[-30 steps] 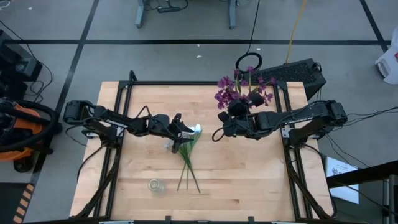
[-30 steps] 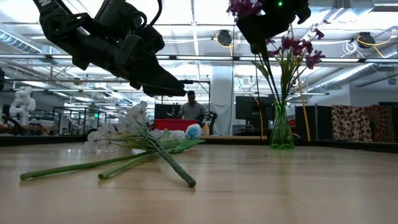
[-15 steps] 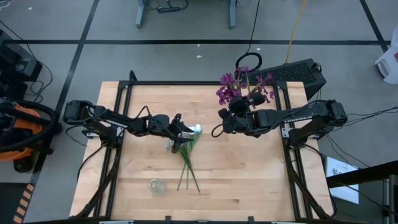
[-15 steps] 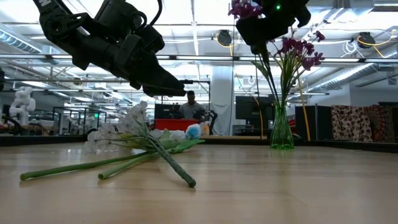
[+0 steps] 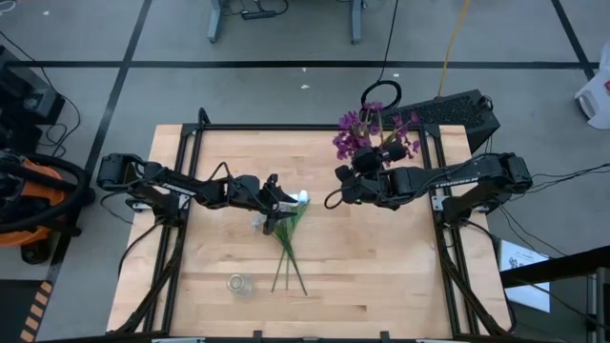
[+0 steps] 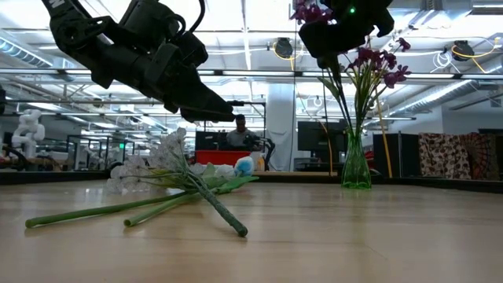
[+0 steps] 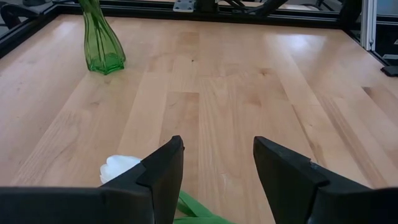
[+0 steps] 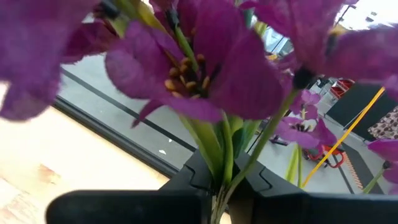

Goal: Sort flowers into vase by color
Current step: Put the violet flower into the green vase

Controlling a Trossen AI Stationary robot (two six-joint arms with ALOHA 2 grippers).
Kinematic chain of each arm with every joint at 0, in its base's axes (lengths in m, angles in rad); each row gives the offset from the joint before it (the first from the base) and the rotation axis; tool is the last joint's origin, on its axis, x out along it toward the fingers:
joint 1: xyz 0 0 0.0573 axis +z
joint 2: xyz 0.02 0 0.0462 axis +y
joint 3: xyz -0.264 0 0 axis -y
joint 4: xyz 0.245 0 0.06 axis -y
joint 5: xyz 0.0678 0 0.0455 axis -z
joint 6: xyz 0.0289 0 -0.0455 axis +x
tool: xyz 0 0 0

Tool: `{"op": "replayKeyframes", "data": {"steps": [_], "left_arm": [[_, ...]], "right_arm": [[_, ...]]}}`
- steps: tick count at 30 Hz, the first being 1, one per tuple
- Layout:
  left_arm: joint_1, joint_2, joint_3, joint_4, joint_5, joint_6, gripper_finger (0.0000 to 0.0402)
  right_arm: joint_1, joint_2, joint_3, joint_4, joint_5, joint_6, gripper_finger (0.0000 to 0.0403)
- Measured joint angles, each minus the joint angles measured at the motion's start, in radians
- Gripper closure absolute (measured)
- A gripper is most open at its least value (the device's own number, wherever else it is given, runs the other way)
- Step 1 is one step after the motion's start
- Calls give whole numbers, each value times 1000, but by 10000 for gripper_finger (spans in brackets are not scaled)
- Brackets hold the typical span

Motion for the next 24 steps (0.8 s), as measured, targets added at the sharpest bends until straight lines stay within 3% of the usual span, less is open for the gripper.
{"op": "replayKeyframes", "data": {"steps": [11, 24], "left_arm": [[0, 0, 0, 0, 0, -2, 201], [0, 0, 0, 0, 0, -3, 201]], "right_arm": [[0, 0, -1, -18, -24, 51, 354], [-2, 0, -1, -46, -90, 81, 350]]}}
